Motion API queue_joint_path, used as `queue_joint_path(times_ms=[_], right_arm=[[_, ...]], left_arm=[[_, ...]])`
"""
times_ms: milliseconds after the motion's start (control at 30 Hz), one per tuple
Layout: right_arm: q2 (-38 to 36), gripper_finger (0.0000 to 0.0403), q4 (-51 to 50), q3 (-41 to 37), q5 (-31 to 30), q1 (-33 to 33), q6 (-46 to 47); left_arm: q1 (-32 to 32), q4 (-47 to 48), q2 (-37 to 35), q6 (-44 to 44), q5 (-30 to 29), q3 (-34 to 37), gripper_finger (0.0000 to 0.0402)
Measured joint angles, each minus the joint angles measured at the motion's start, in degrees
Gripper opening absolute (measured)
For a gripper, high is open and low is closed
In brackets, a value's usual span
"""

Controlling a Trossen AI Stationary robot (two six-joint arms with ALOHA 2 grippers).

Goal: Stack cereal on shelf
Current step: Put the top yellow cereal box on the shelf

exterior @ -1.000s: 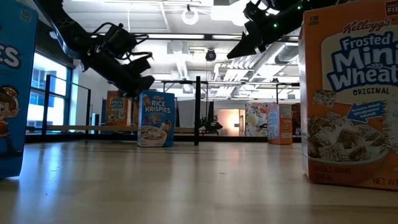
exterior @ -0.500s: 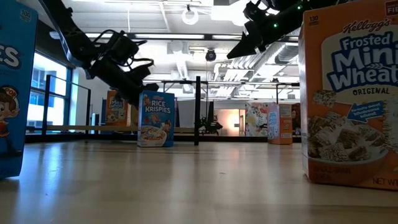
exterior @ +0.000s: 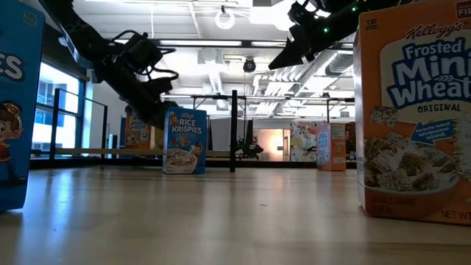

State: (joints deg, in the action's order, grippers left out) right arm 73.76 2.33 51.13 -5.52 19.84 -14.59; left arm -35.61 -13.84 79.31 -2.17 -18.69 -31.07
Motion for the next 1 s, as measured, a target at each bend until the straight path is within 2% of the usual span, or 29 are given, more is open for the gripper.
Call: queue_joint_path(times_ms=[533,700,833,1000], right_arm=[[0.00,0.0000,0.00,0.00,0.11,0.00,-0.45],[0.00,0.0000,0.00,0.00,0.14,0.02,-0.69],[0.00,0.0000,0.00,0.00,0.14,0.02,-0.72],[0.00,0.0000,0.00,0.00,0.14,0.01,-0.72]], left_arm=[[-5.51,-2.82,1.67,-0.64,3.28,-0.02,0.0000],[-4.02,-3.33,1.61,-0.46,8.55,-0.02,0.0000],[-3.60,-4.33,1.61,-0.62,5.94,-0.02,0.0000],[-4.91,-6.16,1.59,-0.10,5.77,-0.02,0.0000]])
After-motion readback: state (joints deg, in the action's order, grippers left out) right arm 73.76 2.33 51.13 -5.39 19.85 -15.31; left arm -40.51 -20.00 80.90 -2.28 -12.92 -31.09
